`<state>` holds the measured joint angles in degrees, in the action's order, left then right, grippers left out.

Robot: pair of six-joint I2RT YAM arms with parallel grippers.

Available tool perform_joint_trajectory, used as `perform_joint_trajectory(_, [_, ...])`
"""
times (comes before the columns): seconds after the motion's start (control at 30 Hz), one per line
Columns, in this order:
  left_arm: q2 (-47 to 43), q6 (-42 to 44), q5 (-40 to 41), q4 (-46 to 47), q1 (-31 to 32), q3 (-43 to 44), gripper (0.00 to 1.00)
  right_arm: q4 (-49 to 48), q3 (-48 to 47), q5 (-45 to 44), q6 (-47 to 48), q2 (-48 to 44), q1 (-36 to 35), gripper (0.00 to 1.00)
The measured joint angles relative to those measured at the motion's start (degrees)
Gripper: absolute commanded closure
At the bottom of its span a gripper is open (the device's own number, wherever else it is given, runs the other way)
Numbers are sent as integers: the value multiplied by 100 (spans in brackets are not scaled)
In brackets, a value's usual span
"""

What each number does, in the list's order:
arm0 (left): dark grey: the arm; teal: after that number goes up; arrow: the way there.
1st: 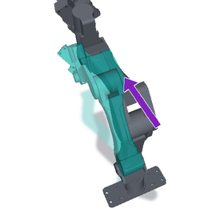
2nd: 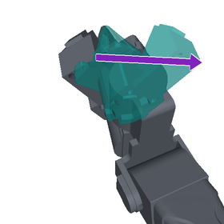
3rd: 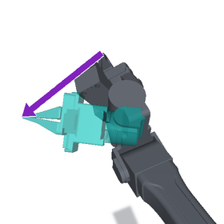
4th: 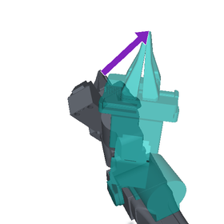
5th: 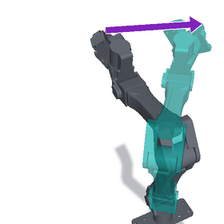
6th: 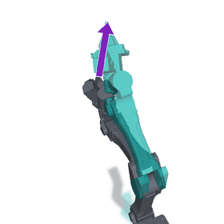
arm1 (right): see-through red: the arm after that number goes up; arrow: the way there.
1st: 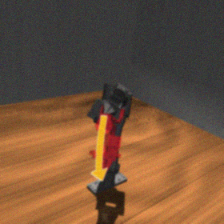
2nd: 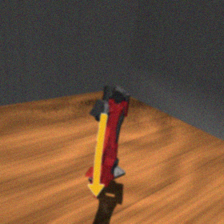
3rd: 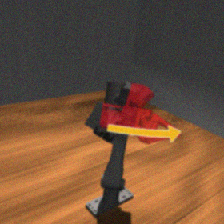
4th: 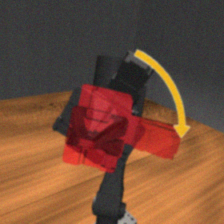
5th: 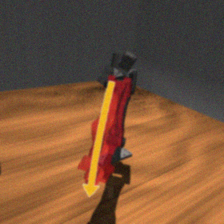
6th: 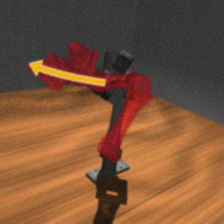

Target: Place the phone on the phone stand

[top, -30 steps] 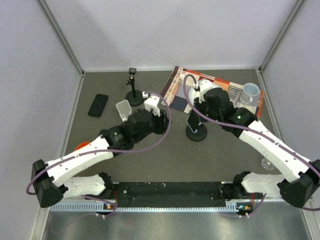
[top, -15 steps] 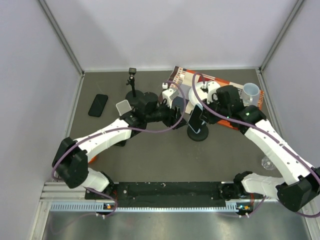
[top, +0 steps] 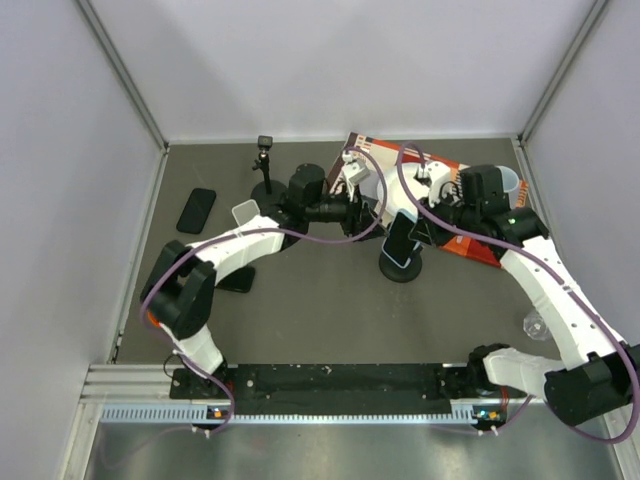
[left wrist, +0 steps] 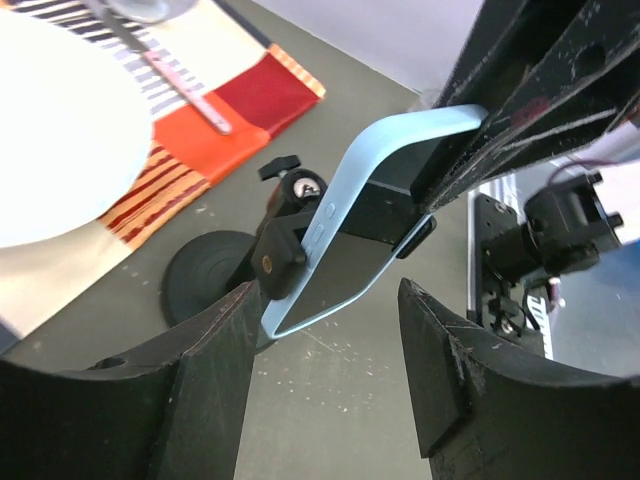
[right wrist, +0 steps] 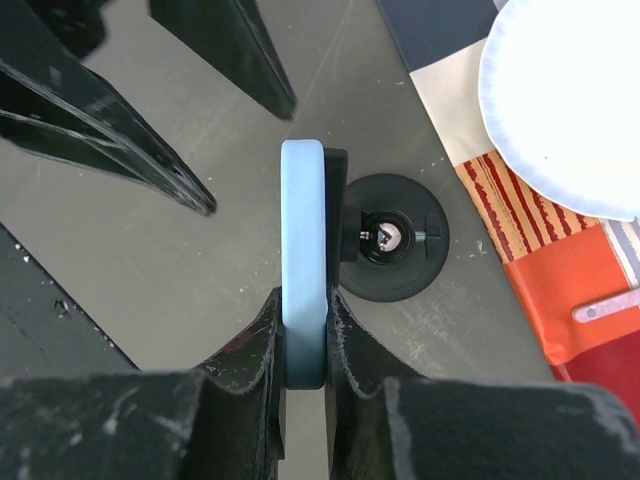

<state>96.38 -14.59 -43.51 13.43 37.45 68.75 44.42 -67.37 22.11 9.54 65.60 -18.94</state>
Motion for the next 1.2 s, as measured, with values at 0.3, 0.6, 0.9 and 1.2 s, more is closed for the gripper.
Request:
perform_joint_trajectory(0.3, [699, 214, -1051, 896, -37, 94, 58, 46, 26, 308, 197, -7, 63, 94])
perform_joint_trajectory(0.6, [1056, 221, -1453, 1250, -85, 315, 54, 79, 24, 343, 205, -13, 74, 91])
perform_joint_trajectory(0.9, [1290, 166, -1698, 1353, -96, 551, 85, 59, 20, 376, 186, -9, 83, 76])
perform_joint_trajectory(1.2, [1239, 76, -1622, 1394, 96, 470, 87, 59, -13, 90, 81, -17, 83, 100])
